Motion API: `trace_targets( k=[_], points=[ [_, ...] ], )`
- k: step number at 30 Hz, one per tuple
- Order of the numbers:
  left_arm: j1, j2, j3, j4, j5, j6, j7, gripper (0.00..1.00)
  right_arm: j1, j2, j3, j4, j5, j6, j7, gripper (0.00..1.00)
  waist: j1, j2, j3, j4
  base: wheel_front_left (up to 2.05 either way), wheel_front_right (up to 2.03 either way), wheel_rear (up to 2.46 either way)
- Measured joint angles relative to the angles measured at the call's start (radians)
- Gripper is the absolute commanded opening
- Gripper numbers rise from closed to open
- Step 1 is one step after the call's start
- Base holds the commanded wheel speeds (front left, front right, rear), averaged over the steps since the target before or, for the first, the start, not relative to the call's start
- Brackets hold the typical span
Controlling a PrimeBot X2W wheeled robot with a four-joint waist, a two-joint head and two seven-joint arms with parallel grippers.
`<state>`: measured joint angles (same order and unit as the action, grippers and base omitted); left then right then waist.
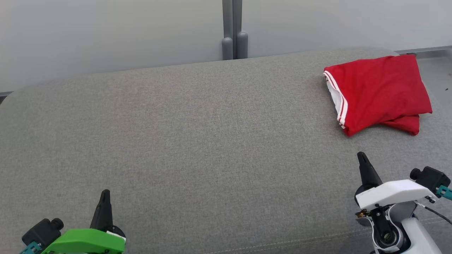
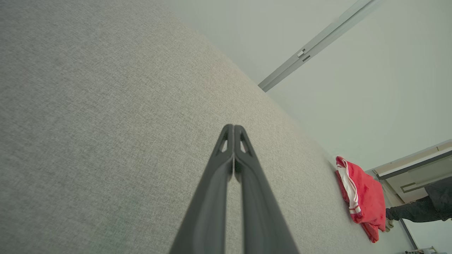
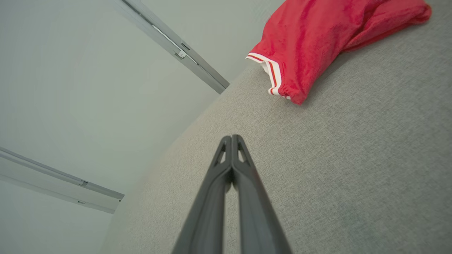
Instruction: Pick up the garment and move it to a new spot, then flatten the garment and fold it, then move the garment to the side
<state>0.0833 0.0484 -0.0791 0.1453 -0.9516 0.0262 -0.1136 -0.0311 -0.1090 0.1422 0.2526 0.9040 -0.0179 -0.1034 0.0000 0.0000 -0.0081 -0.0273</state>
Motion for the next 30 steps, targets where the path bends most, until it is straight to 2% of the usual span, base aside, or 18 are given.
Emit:
trace_targets(
  k=[30],
  points=[
    [-0.067, 0.010, 0.050, 0.060, -0.369, -0.072, 0.097, 0.00, -0.010, 0.024, -0.127, 0.013, 0.387, 0.071, 0.100, 0.00, 0.0000, 0.0000, 0.006, 0.015, 0.00, 0.00, 0.00]
  ],
)
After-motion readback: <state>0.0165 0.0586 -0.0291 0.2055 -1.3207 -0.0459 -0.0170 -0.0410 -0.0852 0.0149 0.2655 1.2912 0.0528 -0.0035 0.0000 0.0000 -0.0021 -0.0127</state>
